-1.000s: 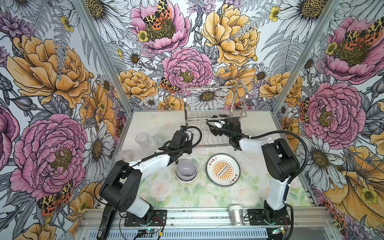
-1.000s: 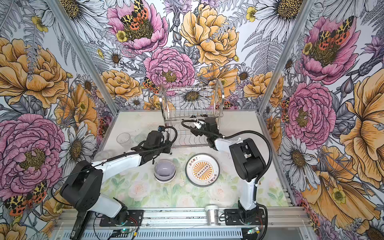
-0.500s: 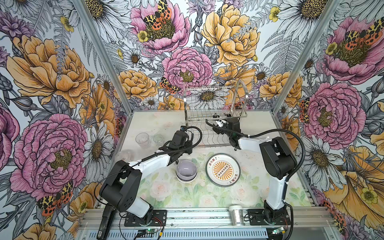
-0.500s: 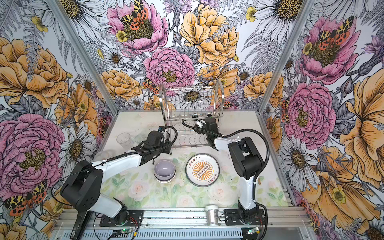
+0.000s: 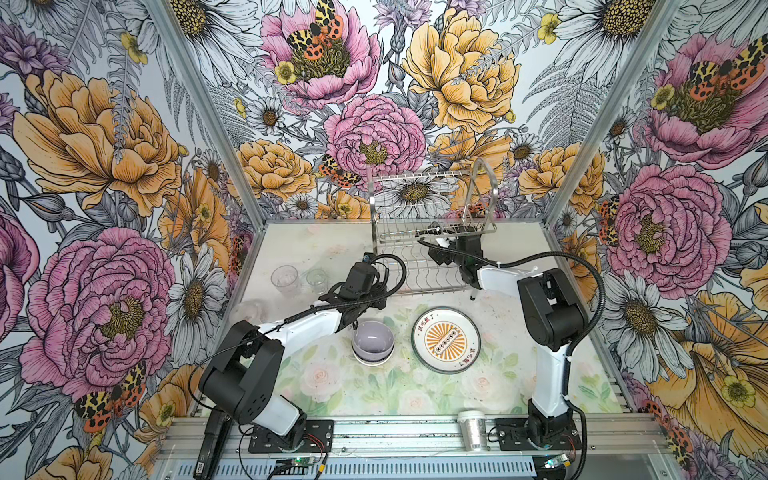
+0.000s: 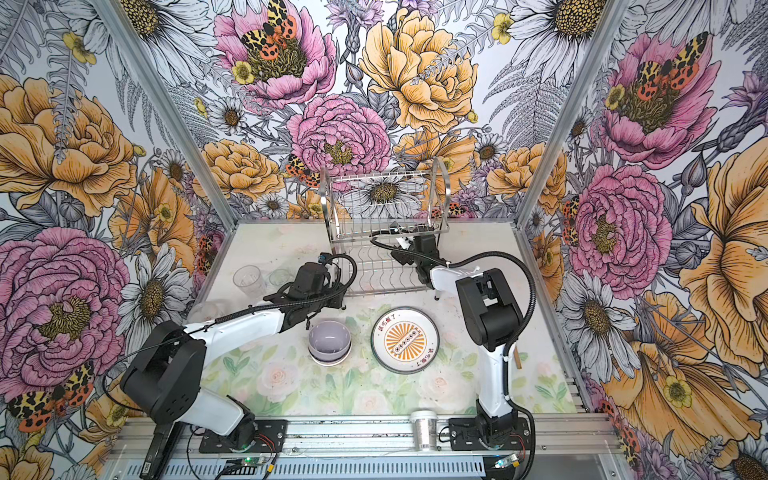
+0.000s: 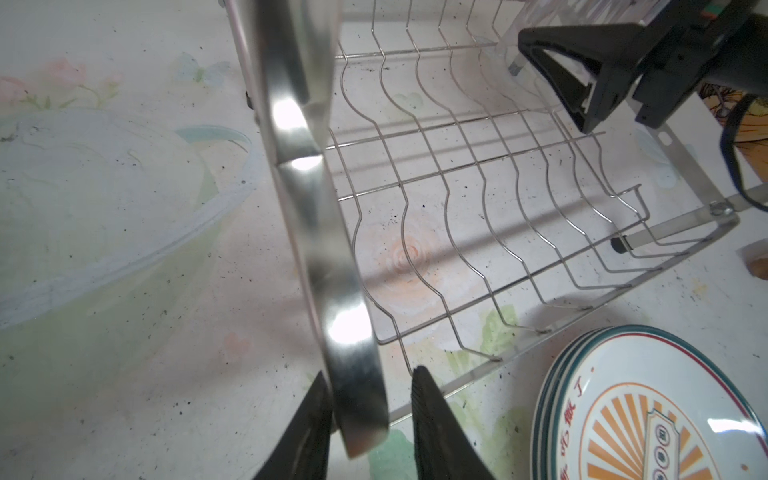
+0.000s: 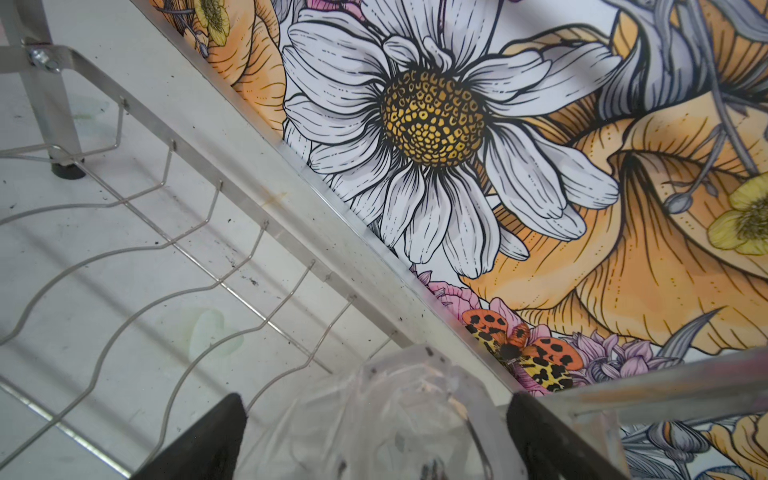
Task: Unload the mixed dishes from the dish rack
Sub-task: 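Close the right gripper on the clear cup while the left waits by the rack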
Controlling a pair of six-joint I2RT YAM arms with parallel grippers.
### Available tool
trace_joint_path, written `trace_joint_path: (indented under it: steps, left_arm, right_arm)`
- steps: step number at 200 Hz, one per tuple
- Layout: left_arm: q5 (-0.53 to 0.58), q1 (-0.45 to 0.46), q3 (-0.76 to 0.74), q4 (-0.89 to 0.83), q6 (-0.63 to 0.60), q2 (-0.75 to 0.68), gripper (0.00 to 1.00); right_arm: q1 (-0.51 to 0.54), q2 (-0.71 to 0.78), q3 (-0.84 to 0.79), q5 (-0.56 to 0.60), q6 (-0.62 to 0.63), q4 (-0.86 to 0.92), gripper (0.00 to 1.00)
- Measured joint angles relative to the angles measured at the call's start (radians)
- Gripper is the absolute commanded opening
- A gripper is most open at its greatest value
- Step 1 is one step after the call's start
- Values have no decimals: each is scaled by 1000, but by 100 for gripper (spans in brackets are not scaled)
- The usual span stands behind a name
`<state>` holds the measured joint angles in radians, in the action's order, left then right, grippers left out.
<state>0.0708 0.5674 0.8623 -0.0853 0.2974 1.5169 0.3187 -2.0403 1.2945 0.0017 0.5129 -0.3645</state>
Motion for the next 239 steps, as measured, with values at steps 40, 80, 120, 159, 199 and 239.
trace_joint_path:
  steps: [40, 80, 120, 159, 199, 239]
  left_arm:
    - [0, 0, 0, -3, 0, 0, 34]
    - [0, 3, 3, -6, 0, 6, 34]
    - [0, 6, 4, -8, 0, 13, 35]
    - [0, 6, 4, -8, 0, 13, 35]
    - [0, 6, 4, -8, 2, 13, 37]
    - [1, 7, 8, -8, 11, 14, 37]
  right_arm:
    - [-9, -12, 27, -26, 0, 16, 90]
    - [-12, -12, 15, -62, -23, -8, 80]
    - [-13, -4, -23, -114, -69, -97, 69]
    - [-14, 13, -58, -132, -106, -142, 55]
    - [-17, 37, -105, -135, -132, -187, 41]
    - [-24, 60, -154, -163, -191, -243, 28]
